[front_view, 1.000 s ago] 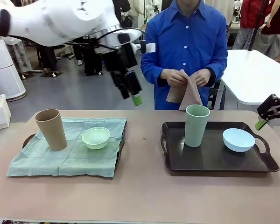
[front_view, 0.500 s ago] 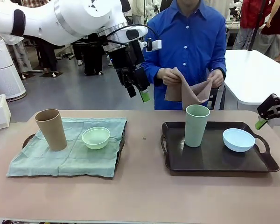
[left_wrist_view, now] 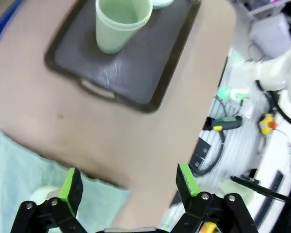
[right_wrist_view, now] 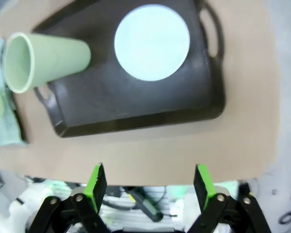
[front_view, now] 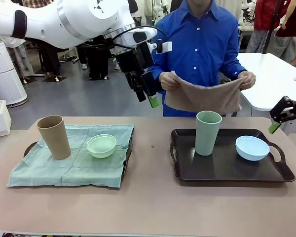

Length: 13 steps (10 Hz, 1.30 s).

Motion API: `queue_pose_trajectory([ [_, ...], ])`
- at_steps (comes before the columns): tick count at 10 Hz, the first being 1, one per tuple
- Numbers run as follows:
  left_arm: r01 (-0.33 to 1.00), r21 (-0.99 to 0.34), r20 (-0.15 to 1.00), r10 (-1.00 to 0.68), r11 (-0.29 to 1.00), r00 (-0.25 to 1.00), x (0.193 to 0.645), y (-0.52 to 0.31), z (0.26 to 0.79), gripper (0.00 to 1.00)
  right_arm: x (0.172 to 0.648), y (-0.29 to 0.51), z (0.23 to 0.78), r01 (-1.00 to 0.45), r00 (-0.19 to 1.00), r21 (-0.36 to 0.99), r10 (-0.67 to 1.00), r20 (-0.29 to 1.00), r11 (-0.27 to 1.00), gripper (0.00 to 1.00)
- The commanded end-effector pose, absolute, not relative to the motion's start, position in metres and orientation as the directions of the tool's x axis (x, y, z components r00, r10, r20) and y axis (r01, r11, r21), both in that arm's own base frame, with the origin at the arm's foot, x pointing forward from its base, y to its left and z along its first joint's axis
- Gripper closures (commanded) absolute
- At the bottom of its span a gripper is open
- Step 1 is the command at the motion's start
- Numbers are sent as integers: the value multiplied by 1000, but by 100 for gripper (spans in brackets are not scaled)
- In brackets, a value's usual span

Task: Set up a tray with a mat and arrange the tableware.
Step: Pick up the Picnic Bowl and Reusable plastic cup from the Handle tray in front of the human's position and hold them in the air.

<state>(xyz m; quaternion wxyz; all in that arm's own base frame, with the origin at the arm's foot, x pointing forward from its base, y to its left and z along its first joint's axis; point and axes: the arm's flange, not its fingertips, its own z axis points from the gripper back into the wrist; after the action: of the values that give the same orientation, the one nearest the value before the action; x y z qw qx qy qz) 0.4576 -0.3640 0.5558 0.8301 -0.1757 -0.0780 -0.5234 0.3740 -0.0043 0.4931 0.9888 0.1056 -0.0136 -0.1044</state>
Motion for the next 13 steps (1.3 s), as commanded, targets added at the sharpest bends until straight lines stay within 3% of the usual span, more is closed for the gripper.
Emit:
queue_pose_trajectory([
  [1,957,-183,451,-846,225,285,475,-379,544,0,414,-4,506,155,988,105,-153,-28,982,7],
  [5,990,-142,520,-852,-24,54,492,-399,491,0,453,-3,497,66,996,89,-60,-69,994,7],
  [8,958,-179,663,-747,-223,-50,511,-402,455,0,485,-6,464,8,1000,134,-7,-4,991,7],
  [12,938,-193,762,-646,-289,-43,509,-411,426,0,485,-8,424,38,994,118,-49,97,992,7],
  [13,954,-180,775,-632,-240,-13,506,-421,417,0,482,-11,416,49,993,135,-63,104,990,7],
])
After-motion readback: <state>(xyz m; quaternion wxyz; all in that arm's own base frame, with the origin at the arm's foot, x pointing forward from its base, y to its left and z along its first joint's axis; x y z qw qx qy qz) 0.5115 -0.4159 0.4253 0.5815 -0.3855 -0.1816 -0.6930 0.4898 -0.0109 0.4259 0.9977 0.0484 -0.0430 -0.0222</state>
